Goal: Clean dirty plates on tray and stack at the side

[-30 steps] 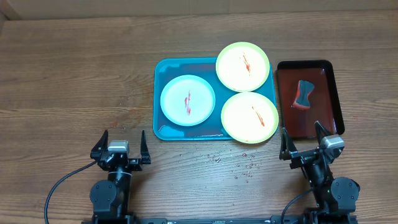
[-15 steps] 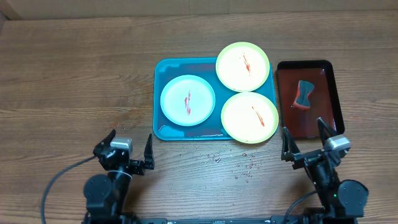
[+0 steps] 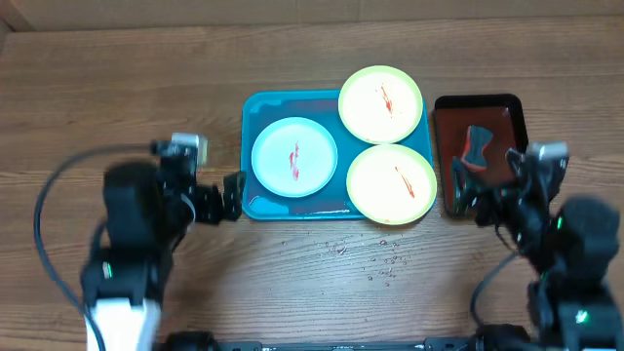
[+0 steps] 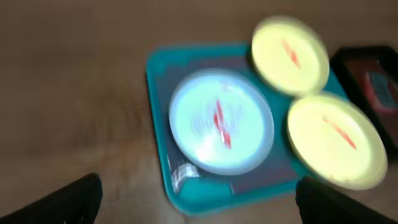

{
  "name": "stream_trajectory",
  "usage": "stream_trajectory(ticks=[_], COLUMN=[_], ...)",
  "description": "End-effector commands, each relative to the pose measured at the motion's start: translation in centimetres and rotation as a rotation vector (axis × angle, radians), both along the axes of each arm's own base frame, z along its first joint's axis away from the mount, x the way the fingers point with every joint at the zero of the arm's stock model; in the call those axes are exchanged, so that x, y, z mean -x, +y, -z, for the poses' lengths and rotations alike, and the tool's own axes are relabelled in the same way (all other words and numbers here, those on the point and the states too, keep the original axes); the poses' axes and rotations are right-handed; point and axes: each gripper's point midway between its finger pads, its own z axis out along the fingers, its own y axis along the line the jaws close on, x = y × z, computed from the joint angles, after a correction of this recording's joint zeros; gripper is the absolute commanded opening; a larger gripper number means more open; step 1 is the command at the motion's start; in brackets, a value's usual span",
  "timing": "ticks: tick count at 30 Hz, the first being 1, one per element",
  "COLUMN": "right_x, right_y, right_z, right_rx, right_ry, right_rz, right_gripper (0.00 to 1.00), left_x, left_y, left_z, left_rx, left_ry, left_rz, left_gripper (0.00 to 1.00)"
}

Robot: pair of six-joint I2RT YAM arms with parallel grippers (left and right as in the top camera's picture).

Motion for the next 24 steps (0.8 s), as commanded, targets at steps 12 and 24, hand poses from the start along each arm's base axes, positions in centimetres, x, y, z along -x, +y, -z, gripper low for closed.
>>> stream_trajectory(ticks=[12, 24], right_x=[-6.3, -8.1], right_y=[1.1, 2.1], right_z=[2.9, 6.6], right_rx=[-0.044, -0.085], right_ry=[0.51, 0.615], right_rz=[-0.055, -0.103], right_gripper=[1.0, 0.85], left_x=[-6.6, -10.3], left_y=[-5.4, -2.1], left_z=[4.0, 14.4], left_rx=[-0.101, -0.159], left_ry=[0.411, 0.639], left_rz=[0.126, -0.231], left_gripper=[1.0, 0.6])
